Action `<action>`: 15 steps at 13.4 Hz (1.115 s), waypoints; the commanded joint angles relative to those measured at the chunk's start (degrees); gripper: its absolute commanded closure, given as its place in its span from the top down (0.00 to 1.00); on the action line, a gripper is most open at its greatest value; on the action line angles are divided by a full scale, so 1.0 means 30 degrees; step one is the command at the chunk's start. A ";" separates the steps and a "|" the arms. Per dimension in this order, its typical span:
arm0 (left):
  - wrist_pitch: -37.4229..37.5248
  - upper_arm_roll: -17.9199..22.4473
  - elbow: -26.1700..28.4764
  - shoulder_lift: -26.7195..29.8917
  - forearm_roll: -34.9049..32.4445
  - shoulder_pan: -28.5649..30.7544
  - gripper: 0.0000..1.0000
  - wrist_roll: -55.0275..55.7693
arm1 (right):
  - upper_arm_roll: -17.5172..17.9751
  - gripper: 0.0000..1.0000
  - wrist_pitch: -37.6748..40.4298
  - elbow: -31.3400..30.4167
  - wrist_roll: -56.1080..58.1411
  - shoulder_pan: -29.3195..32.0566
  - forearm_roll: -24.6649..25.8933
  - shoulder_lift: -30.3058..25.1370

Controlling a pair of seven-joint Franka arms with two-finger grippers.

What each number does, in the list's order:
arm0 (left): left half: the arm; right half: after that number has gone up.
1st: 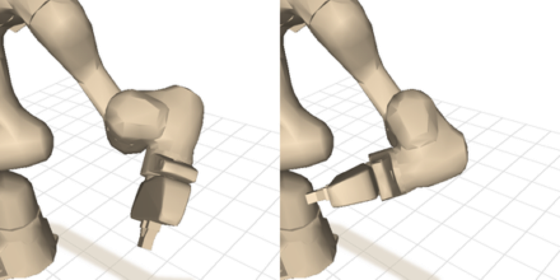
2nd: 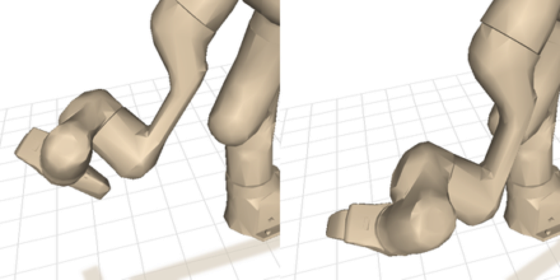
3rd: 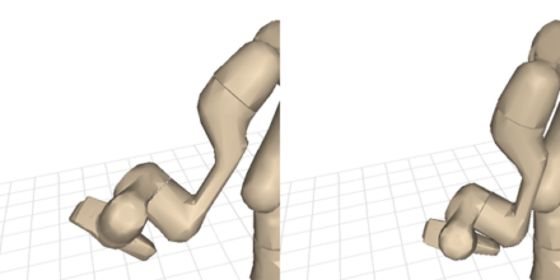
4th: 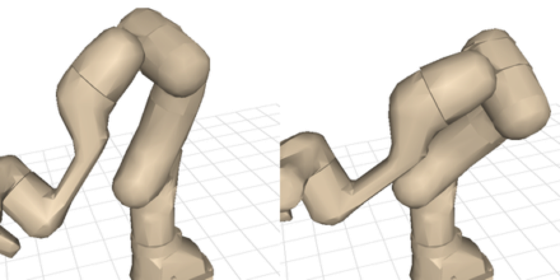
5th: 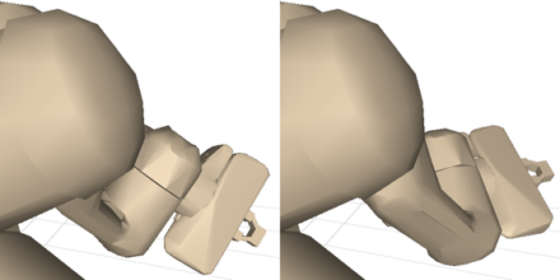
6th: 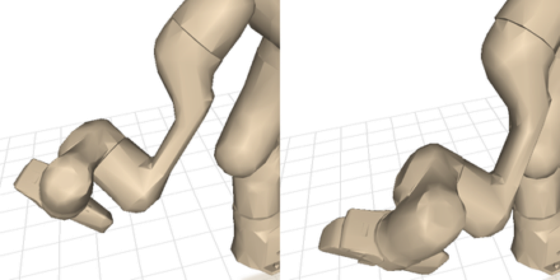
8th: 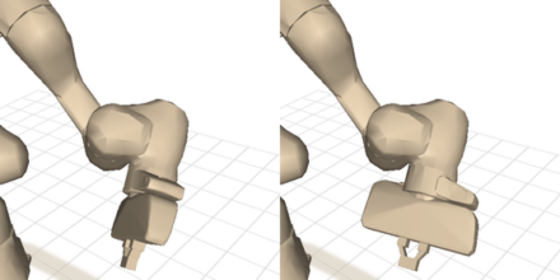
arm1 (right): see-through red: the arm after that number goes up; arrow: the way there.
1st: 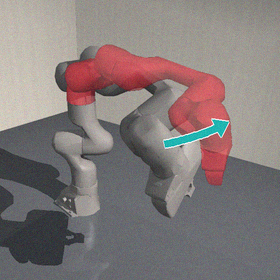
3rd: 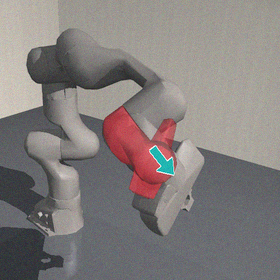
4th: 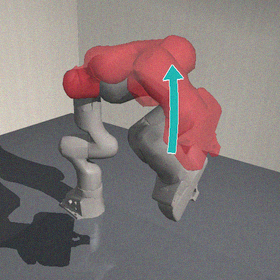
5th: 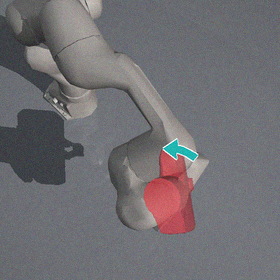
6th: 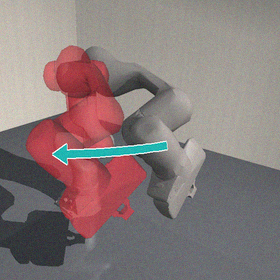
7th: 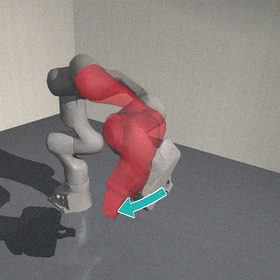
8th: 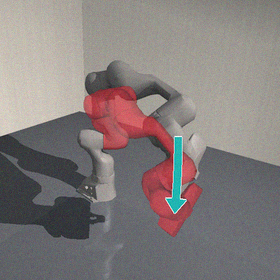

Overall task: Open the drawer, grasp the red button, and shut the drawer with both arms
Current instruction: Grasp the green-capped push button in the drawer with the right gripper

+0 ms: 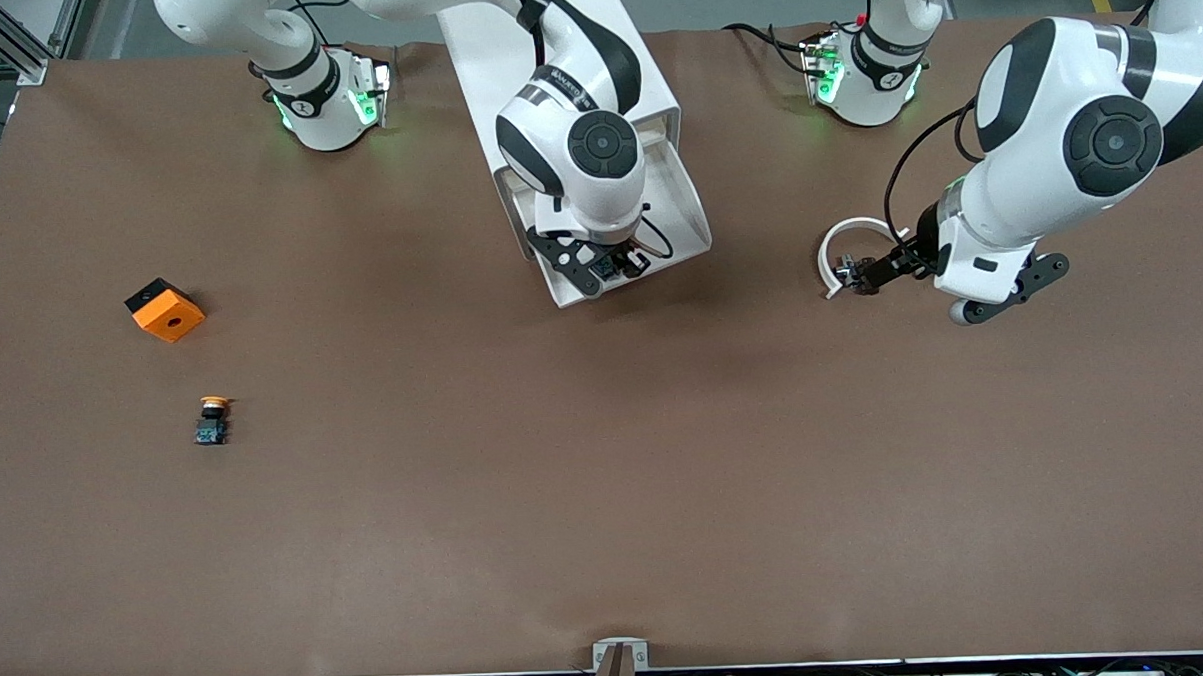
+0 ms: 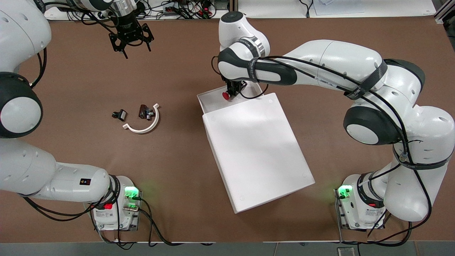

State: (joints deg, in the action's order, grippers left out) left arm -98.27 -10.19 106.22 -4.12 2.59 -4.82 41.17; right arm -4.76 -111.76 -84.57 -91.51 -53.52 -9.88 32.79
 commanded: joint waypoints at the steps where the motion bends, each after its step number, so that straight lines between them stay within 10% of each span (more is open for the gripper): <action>1: -0.0172 -0.0091 -0.0074 -0.0003 -0.0334 -0.0006 1.00 0.0047 | -0.0113 0.20 0.0311 0.0181 0.0414 -0.0003 -0.0310 -0.0206; 7: -0.1631 -0.1054 -0.0221 -0.0936 -0.0217 -0.0211 1.00 0.2150 | -0.0084 0.20 0.4519 0.2227 0.0966 0.1692 -0.0428 -0.1436; 15: -0.6029 -0.2669 -0.1125 -0.5562 -0.0568 -0.2082 1.00 0.5900 | -0.0318 0.20 0.9799 0.2381 1.1211 0.6408 -0.1307 -0.4189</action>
State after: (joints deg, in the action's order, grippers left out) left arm -115.31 -18.02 106.05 -16.88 2.58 -8.96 55.49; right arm -6.14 -83.97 -75.57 -64.56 -36.56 -12.97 22.07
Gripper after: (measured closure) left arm 0.000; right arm 0.568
